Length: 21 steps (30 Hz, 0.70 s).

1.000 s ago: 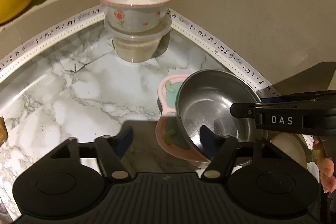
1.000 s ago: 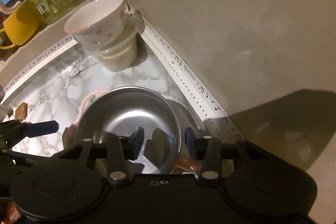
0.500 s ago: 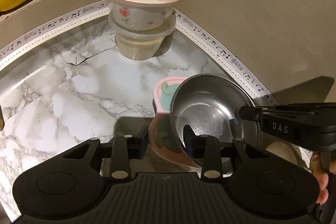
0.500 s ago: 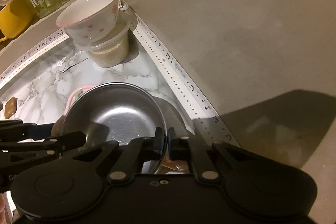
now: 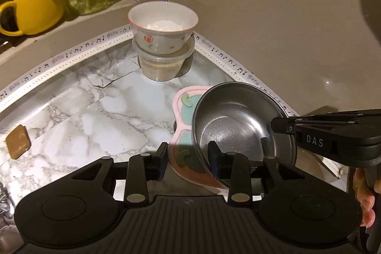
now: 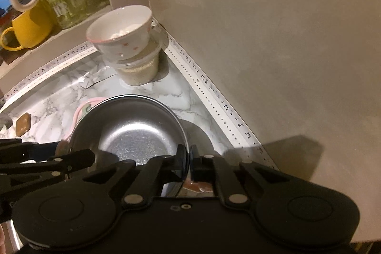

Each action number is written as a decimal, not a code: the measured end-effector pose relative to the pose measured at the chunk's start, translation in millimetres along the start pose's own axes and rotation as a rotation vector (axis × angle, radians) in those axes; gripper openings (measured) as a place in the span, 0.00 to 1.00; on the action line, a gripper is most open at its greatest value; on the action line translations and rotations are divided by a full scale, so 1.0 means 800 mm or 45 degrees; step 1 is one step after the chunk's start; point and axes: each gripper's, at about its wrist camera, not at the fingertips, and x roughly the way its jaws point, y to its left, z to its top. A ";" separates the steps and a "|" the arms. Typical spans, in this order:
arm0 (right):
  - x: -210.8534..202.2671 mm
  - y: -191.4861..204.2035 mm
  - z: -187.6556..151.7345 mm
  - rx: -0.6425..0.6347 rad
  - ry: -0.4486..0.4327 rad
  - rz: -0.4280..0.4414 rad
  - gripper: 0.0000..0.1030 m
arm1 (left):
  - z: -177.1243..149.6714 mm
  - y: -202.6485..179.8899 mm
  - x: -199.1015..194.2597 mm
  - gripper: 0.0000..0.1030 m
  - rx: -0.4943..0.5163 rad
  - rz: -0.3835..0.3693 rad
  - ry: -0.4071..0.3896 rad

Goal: Organize plates and bowls
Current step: 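Lift the pink pot with both grippers and carry it over the round brown tray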

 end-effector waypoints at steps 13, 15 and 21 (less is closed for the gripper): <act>-0.087 0.016 -0.039 -0.067 -0.053 -0.001 0.05 | -0.039 -0.031 -0.083 0.33 0.035 -0.024 -0.021; -0.104 0.016 -0.050 -0.066 -0.059 -0.016 0.05 | -0.044 -0.040 -0.094 0.33 0.050 -0.030 -0.021; -0.145 0.006 -0.077 -0.042 -0.088 -0.045 0.05 | -0.059 -0.072 -0.123 0.33 0.111 -0.070 -0.022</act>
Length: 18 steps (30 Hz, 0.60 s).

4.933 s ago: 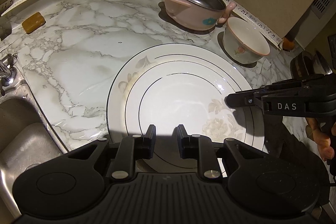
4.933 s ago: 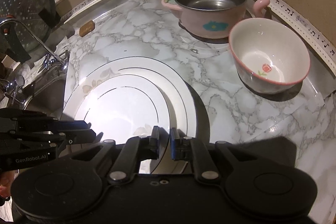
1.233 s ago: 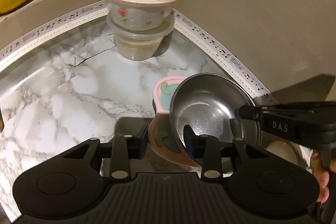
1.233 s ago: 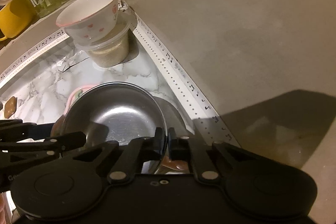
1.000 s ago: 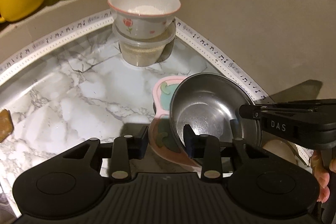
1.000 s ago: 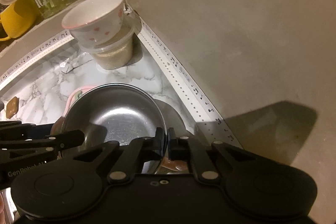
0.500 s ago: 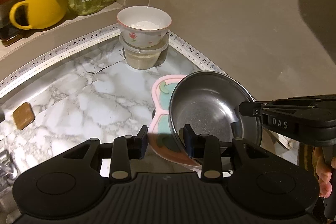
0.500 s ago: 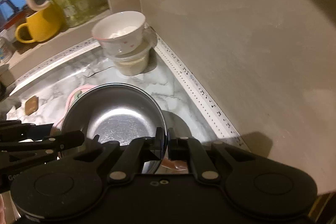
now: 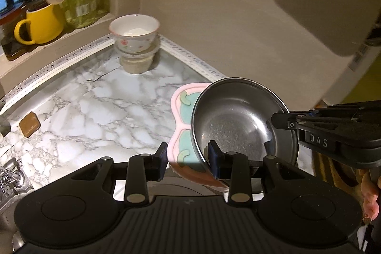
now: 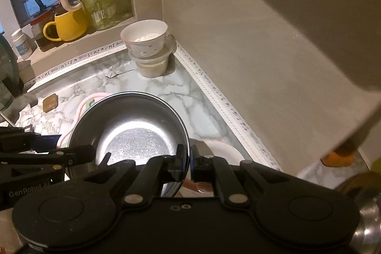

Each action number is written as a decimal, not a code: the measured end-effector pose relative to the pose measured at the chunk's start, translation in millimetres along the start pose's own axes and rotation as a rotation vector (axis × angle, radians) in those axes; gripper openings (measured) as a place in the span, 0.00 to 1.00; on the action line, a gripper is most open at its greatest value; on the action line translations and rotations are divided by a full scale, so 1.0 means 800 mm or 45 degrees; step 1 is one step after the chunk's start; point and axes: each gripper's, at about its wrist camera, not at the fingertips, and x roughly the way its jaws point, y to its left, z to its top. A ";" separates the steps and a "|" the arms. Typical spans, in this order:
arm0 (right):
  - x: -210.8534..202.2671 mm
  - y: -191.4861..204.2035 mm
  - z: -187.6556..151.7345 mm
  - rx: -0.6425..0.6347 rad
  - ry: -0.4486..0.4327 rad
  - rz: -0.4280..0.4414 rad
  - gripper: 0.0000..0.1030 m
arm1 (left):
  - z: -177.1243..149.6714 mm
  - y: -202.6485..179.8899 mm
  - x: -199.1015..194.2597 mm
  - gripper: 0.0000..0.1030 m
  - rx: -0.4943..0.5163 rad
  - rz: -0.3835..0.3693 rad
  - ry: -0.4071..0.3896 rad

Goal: Organize plates and bowls
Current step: 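Lift the pink pot with both grippers and carry it over the round brown tray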

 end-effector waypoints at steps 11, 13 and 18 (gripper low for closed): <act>-0.070 -0.054 -0.039 0.090 -0.061 -0.094 0.05 | 0.004 -0.088 -0.031 0.33 0.151 -0.100 -0.026; -0.084 -0.068 -0.044 0.111 -0.071 -0.120 0.05 | 0.007 -0.107 -0.035 0.33 0.184 -0.120 -0.039; -0.114 -0.109 -0.060 0.164 -0.093 -0.195 0.05 | 0.017 -0.159 -0.037 0.33 0.265 -0.170 -0.049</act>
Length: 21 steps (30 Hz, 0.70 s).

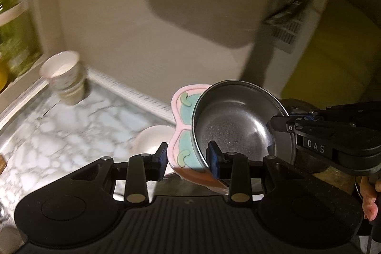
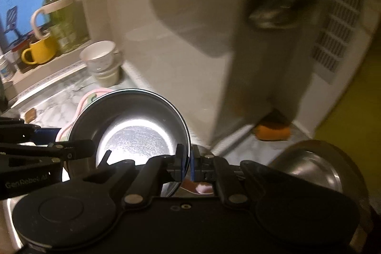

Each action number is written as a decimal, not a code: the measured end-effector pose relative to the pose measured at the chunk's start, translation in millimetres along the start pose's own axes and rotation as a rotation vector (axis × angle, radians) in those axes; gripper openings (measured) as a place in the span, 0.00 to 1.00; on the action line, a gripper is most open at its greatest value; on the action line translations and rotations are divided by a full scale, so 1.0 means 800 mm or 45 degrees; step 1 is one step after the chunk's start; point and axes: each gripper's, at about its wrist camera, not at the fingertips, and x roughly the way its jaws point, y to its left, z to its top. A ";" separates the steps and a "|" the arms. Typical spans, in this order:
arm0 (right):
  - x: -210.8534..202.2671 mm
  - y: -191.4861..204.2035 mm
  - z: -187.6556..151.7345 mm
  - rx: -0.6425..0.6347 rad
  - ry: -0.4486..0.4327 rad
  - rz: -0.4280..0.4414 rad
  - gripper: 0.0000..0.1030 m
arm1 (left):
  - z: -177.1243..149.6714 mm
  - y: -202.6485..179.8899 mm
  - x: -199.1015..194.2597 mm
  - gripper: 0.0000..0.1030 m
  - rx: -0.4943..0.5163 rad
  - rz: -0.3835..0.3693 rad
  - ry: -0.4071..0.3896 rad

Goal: Organize plates and bowls
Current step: 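Lift the pink pot with both grippers and carry it over the round brown tray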

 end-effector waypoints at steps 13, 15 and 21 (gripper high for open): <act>-0.036 -0.129 -0.029 0.186 0.007 -0.201 0.05 | 0.040 -0.129 0.052 0.33 0.215 -0.156 0.035; -0.039 -0.147 -0.032 0.215 0.008 -0.234 0.05 | 0.047 -0.145 0.063 0.33 0.231 -0.177 0.061; -0.037 -0.192 -0.044 0.274 0.041 -0.307 0.06 | 0.054 -0.183 0.106 0.33 0.300 -0.244 0.127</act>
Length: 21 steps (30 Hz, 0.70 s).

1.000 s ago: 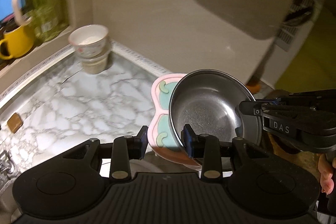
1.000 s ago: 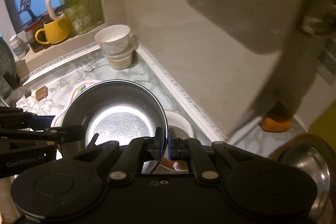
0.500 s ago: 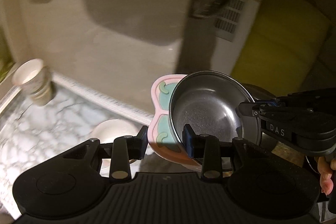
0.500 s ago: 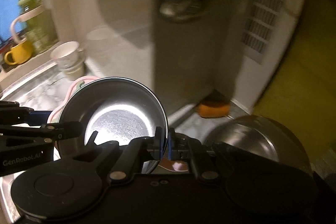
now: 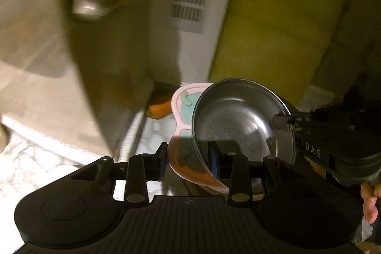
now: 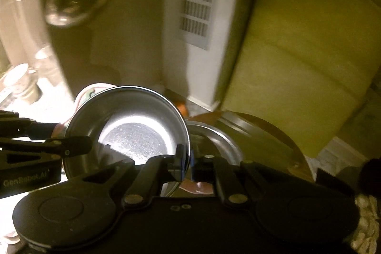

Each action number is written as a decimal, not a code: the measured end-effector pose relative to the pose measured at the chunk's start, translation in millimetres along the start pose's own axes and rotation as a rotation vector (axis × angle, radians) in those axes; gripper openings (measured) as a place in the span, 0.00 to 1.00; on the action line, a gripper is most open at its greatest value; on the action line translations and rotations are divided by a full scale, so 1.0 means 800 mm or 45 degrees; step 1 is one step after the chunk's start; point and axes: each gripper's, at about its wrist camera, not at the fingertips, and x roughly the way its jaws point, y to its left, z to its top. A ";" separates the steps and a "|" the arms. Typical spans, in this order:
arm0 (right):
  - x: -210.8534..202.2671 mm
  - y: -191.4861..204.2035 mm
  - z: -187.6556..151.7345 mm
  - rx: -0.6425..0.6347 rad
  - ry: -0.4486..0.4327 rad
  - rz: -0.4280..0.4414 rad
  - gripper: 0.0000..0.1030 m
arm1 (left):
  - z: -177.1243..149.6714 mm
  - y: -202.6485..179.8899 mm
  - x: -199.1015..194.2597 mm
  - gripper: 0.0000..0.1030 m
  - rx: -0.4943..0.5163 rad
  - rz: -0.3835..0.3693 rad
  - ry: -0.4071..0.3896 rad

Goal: Organize plates and bowls
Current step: 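Lift the pink pot with both grippers and carry it over the round brown tray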

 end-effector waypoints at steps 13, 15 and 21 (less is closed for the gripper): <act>0.063 -0.049 -0.022 0.077 0.131 -0.063 0.05 | 0.000 -0.017 0.088 0.33 0.039 -0.046 0.129; 0.070 -0.049 -0.022 0.068 0.142 -0.064 0.05 | -0.002 -0.020 0.096 0.33 0.050 -0.040 0.142; 0.078 -0.040 -0.021 -0.006 0.166 -0.069 0.05 | -0.005 -0.020 0.107 0.33 0.073 -0.006 0.173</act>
